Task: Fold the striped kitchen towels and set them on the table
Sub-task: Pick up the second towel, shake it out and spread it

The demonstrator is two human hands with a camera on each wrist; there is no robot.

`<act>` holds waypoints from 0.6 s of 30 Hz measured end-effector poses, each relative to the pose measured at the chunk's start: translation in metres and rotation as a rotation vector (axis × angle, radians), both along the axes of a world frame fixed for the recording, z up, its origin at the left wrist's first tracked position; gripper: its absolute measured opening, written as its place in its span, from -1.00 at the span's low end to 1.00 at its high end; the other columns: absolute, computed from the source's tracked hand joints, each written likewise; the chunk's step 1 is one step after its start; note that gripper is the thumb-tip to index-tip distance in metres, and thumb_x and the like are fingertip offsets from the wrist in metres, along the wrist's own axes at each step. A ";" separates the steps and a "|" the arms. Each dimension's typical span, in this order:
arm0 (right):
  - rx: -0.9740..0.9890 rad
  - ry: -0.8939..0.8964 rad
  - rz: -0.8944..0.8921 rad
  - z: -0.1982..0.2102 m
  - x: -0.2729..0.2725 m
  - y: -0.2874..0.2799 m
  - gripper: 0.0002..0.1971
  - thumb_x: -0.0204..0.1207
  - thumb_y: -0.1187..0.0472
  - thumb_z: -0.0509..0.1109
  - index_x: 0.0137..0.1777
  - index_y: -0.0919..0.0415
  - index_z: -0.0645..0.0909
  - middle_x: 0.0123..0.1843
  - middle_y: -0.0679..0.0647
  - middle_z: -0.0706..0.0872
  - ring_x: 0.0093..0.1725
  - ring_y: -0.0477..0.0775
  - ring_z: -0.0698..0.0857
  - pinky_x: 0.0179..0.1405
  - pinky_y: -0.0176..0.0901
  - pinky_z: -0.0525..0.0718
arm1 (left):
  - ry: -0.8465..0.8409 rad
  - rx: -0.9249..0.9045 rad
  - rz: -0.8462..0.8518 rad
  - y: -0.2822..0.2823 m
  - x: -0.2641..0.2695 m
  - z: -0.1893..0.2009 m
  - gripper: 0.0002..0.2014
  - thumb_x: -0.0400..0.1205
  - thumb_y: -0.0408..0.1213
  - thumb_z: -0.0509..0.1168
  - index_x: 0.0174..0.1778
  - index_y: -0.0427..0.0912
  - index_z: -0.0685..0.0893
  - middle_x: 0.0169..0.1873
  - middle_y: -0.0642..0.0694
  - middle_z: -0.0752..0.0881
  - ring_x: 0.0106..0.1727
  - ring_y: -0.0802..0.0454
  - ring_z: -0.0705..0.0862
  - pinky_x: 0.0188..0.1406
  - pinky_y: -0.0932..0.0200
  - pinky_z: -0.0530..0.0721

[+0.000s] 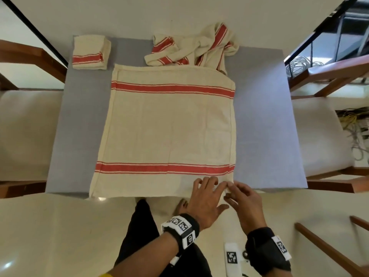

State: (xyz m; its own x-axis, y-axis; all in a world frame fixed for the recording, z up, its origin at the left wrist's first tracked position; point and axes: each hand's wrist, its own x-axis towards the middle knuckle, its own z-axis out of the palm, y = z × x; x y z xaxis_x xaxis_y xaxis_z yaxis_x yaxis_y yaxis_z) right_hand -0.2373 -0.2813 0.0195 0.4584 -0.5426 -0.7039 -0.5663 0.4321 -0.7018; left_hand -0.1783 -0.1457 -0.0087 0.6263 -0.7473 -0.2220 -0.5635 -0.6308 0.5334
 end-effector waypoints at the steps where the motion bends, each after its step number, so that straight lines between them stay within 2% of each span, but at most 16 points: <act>1: -0.009 -0.015 0.041 0.004 0.000 -0.004 -0.78 0.62 0.24 0.54 0.21 0.30 0.77 0.12 0.34 0.85 0.07 0.31 0.81 0.24 0.25 0.79 | 0.012 -0.023 0.038 -0.007 0.000 0.003 -0.53 0.63 0.11 0.40 0.41 0.13 0.45 0.20 0.05 0.60 0.25 -0.06 0.56 0.31 -0.09 0.53; 4: -0.024 -0.043 0.180 0.018 0.005 -0.019 -0.79 0.63 0.17 0.53 0.18 0.25 0.80 0.09 0.24 0.88 0.13 0.31 0.83 0.28 0.28 0.78 | 0.010 -0.112 0.141 -0.017 0.004 0.007 -0.73 0.64 -0.06 0.33 0.26 0.13 0.56 0.10 0.14 0.70 0.17 0.03 0.64 0.24 -0.01 0.56; 8: 0.027 -0.049 0.384 0.035 0.030 -0.030 -0.70 0.59 0.03 0.53 0.16 0.24 0.82 0.12 0.21 0.88 0.19 0.26 0.84 0.30 0.19 0.79 | -0.006 -0.273 0.243 -0.009 0.019 0.015 -0.88 0.62 -0.12 0.34 0.06 0.10 0.69 -0.08 0.17 0.74 -0.02 0.10 0.68 0.04 0.16 0.51; 13: 0.098 -0.035 0.261 0.023 0.108 -0.059 -0.49 0.57 -0.06 0.57 0.42 0.16 0.61 0.22 0.22 0.86 0.16 0.22 0.86 0.19 0.13 0.83 | -0.064 -0.419 0.273 0.003 0.034 0.035 -0.94 0.61 -0.16 0.40 -0.04 -0.01 0.67 -0.20 0.10 0.69 -0.17 0.07 0.61 -0.20 0.08 0.59; 15: 0.115 -0.014 0.267 0.010 0.150 -0.079 -0.52 0.60 -0.06 0.55 0.41 0.16 0.64 0.24 0.15 0.86 0.20 0.20 0.85 0.14 0.08 0.82 | -0.081 -0.424 0.298 0.009 0.037 0.039 -0.93 0.61 -0.14 0.41 -0.07 -0.01 0.68 -0.23 0.10 0.67 -0.19 0.06 0.58 -0.22 0.10 0.56; 18: 0.170 -0.003 0.164 -0.007 0.218 -0.113 -0.52 0.59 0.06 0.59 0.43 0.28 0.67 0.30 0.25 0.84 0.26 0.29 0.83 0.14 0.13 0.79 | -0.106 -0.458 0.369 0.017 0.048 0.041 -0.91 0.60 -0.15 0.42 -0.04 -0.05 0.74 -0.21 0.07 0.71 -0.19 0.03 0.61 -0.19 0.14 0.55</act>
State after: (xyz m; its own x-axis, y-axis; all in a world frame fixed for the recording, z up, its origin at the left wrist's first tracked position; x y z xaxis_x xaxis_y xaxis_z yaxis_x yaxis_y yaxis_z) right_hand -0.0190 -0.3947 0.0121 0.5331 -0.3350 -0.7769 -0.6362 0.4466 -0.6291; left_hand -0.1303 -0.1287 0.0325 0.8640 -0.4807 0.1495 -0.4158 -0.5140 0.7503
